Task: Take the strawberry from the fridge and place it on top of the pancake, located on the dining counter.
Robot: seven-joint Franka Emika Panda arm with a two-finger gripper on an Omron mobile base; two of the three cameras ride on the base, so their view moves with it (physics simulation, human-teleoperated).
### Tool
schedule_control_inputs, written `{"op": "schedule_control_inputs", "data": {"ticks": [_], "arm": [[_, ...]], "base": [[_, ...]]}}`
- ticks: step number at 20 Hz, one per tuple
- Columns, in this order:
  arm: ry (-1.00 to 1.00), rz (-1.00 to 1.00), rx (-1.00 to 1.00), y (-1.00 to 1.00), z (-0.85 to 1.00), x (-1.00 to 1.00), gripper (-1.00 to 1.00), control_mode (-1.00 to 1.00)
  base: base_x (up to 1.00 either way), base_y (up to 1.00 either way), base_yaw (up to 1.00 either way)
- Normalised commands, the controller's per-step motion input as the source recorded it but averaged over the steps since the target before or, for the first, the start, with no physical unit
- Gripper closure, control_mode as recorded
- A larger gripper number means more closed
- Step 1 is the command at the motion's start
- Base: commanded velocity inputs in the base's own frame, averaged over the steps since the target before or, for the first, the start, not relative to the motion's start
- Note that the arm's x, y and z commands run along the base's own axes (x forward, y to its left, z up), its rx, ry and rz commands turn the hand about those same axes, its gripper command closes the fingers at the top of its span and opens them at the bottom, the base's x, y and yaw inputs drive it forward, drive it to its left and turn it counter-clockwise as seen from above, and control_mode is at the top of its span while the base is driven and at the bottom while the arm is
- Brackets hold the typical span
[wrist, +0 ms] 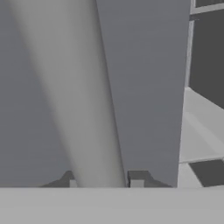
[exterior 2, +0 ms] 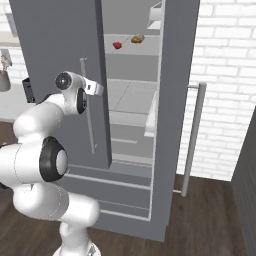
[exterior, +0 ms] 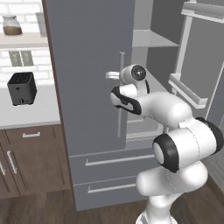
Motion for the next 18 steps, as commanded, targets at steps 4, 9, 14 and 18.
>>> {"op": "schedule_control_inputs", "data": {"ticks": [4, 9, 14, 18], "arm": [[0.00, 0.00, 0.00, 0.28, 0.00, -0.22, 1.00, -1.00], [0.00, -0.01, 0.00, 0.55, 0.00, -0.65, 1.00, -1.00], [0.01, -0.01, 0.00, 0.52, 0.03, -0.83, 1.00, -1.00], [0.14, -0.03, 0.00, 0.51, 0.08, -0.80, 1.00, -1.00]], "base": [[0.00, 0.00, 0.00], [0.00, 0.00, 0.00], [0.00, 0.00, 0.00], [0.00, 0.00, 0.00]]}}
